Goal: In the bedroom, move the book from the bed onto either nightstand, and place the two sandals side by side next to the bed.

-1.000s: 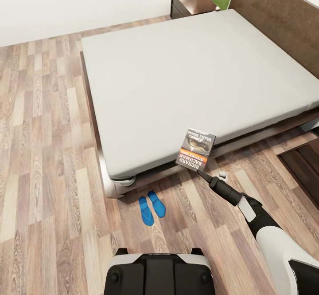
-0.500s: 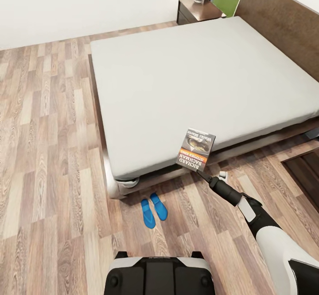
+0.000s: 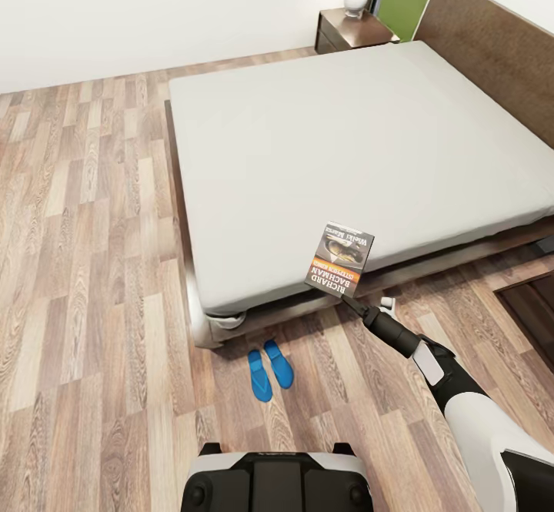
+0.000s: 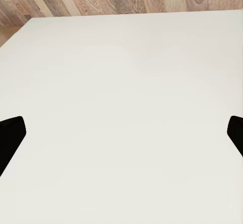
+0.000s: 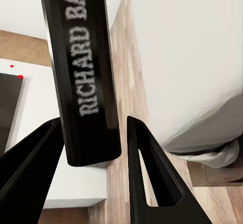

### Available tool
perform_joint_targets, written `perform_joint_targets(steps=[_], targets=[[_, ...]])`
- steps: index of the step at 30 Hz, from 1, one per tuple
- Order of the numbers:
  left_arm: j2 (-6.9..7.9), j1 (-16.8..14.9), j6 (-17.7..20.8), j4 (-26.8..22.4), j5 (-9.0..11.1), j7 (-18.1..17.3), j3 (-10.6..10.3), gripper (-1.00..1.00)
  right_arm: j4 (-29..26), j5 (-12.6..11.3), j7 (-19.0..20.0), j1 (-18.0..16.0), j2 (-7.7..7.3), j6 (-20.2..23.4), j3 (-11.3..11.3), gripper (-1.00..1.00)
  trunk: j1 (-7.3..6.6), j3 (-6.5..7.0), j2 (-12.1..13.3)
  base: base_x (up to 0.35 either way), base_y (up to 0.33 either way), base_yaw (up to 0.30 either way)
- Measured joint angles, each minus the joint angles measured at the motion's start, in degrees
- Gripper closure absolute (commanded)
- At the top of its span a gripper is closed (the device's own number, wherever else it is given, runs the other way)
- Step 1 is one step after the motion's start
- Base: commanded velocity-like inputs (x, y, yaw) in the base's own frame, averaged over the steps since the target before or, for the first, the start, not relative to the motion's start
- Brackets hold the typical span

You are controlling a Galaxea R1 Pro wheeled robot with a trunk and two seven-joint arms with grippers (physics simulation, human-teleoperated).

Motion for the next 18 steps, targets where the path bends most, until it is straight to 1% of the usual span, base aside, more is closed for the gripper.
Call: perform_joint_targets(steps=[10, 18], targets=[[0.00, 0.00, 0.04, 0.11, 0.00, -0.01, 0.00, -1.00, 0.00, 0.01, 0.00, 0.00, 0.06, 0.00, 0.00, 1.00, 0.00, 0.90, 0.00, 0.000, 0.000, 0.053], [0.00, 0.00, 0.07, 0.12, -0.12, 0.00, -0.06, -1.00, 0.00, 0.01, 0.00, 0.00, 0.07, -0.07, 0.00, 1.00, 0.00, 1.62, 0.00, 0.000, 0.000, 0.103]])
